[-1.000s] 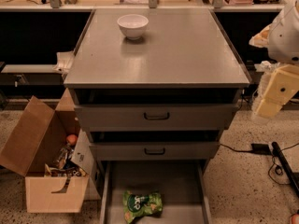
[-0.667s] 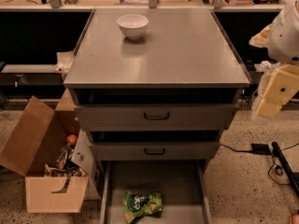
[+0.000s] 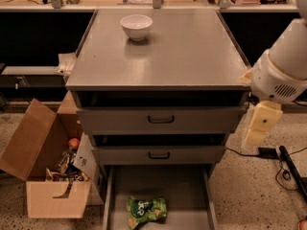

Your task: Pick green rice chip bag from bottom drawer and place on counter

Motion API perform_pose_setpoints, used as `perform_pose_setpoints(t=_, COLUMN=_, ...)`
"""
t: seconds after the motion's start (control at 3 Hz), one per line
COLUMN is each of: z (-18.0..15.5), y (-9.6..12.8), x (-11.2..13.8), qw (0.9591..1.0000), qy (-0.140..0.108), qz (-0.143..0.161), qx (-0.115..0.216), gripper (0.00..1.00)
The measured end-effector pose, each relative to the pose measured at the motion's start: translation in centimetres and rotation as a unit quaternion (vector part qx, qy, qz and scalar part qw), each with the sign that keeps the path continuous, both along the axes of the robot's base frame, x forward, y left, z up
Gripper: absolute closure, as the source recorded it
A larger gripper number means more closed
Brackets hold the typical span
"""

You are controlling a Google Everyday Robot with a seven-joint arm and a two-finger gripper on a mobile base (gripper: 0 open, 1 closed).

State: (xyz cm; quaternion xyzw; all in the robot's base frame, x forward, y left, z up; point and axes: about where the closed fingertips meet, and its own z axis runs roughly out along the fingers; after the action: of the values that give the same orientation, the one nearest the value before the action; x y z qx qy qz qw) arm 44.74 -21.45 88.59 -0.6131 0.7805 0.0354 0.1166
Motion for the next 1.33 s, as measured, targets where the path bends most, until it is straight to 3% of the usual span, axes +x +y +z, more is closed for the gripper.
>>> perform_pose_setpoints(t=0.67, z=-13.3, y=5.3, x=-4.1, qw=0.9964, qy=0.060, qz=0.024, qx=0.055, gripper=0.00)
perform_pose_setpoints(t=1.0, z=-18.8, y=9.7, x=-7.8, qw=0.9893, qy=0.104, qz=0.054, qx=0.086, gripper=0.00)
perform_pose_setpoints(t=1.33, z=-18.9, y=9.6, x=-8.0, qw=0.9893, qy=0.106, qz=0.054, qx=0.085, gripper=0.00)
